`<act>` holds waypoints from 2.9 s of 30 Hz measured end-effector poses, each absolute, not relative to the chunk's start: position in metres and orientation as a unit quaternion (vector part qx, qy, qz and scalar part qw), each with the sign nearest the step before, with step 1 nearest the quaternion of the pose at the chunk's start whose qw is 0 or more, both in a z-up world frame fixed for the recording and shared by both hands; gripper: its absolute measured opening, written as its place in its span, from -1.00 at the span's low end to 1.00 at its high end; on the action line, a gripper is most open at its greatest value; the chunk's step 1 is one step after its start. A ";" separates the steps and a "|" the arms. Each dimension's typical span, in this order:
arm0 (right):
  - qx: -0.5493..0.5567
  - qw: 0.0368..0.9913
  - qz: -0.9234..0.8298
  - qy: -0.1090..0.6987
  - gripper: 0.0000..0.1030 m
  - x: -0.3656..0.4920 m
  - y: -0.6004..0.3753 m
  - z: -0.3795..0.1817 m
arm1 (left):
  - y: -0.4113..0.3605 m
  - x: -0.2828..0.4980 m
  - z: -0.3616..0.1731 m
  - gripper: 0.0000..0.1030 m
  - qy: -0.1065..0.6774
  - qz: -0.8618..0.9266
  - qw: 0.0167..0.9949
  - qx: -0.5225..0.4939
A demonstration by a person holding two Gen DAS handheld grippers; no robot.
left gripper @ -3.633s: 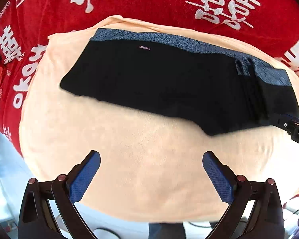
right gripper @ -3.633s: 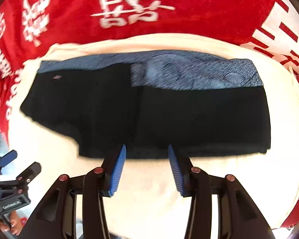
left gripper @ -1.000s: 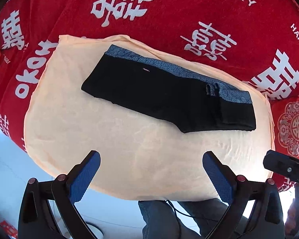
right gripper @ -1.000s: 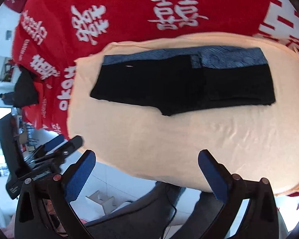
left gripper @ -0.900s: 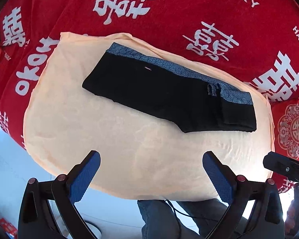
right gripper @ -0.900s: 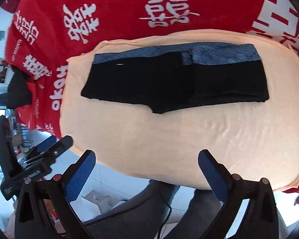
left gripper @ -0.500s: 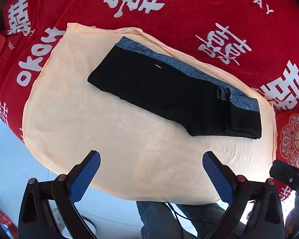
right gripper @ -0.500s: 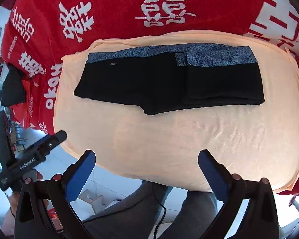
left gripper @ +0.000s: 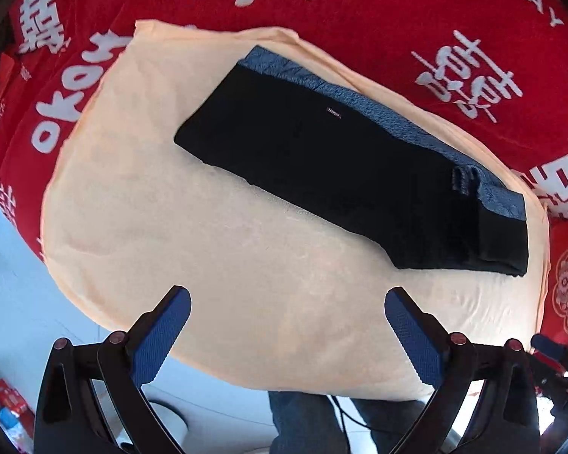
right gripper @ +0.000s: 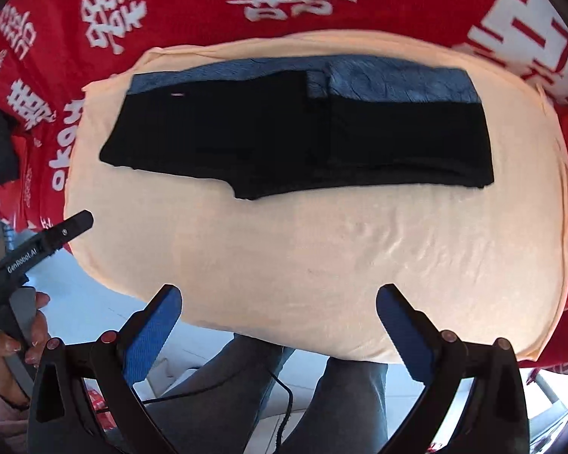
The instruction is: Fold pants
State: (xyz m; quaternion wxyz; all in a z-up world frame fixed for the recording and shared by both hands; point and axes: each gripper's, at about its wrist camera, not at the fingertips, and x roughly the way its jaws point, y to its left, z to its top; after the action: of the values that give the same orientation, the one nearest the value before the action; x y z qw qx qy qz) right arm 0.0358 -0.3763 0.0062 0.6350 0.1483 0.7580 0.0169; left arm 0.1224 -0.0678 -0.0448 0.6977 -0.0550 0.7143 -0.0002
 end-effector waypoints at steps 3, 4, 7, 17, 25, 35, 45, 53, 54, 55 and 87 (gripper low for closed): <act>0.139 0.624 0.013 0.769 0.99 0.033 -0.380 -0.012 | -0.065 0.126 -0.061 1.00 0.715 0.003 0.696 -0.063; 0.137 0.622 0.013 0.771 0.99 0.033 -0.380 -0.018 | -0.065 0.128 -0.066 1.00 0.713 0.003 0.698 -0.069; 0.126 0.619 0.015 0.775 0.99 0.035 -0.379 -0.040 | -0.059 0.132 -0.081 1.00 0.698 0.004 0.710 -0.094; 0.035 0.697 0.047 0.715 0.99 0.100 -0.358 -0.104 | -0.024 0.159 -0.139 1.00 0.647 0.021 0.738 -0.191; -0.046 0.720 0.053 0.690 1.00 0.123 -0.343 -0.141 | 0.017 0.181 -0.173 1.00 0.616 0.027 0.740 -0.269; -0.026 0.718 0.052 0.694 1.00 0.126 -0.350 -0.133 | 0.006 0.195 -0.174 1.00 0.599 -0.020 0.743 -0.296; -0.009 0.716 0.060 0.695 1.00 0.136 -0.366 -0.128 | 0.005 0.208 -0.165 1.00 0.544 -0.056 0.749 -0.375; 0.006 0.714 0.064 0.697 1.00 0.138 -0.359 -0.111 | -0.025 0.219 -0.168 -0.19 0.598 0.031 0.768 -0.227; 0.021 0.716 0.068 0.694 1.00 0.144 -0.361 -0.102 | -0.031 0.220 -0.166 -0.26 0.604 0.040 0.774 -0.187; 0.035 0.717 0.074 0.692 1.00 0.151 -0.363 -0.094 | -0.042 0.221 -0.162 -0.29 0.602 0.037 0.784 -0.144; 0.173 0.566 0.332 0.734 -0.63 0.301 -0.247 -0.052 | -0.195 0.173 -0.068 -0.32 0.451 -0.092 0.873 0.164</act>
State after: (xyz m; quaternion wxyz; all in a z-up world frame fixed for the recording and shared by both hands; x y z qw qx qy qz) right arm 0.3012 -0.2468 -0.0519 0.5660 0.1731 0.7344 0.3322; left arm 0.1735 -0.1949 -0.0675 0.8726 0.1640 0.4509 -0.0916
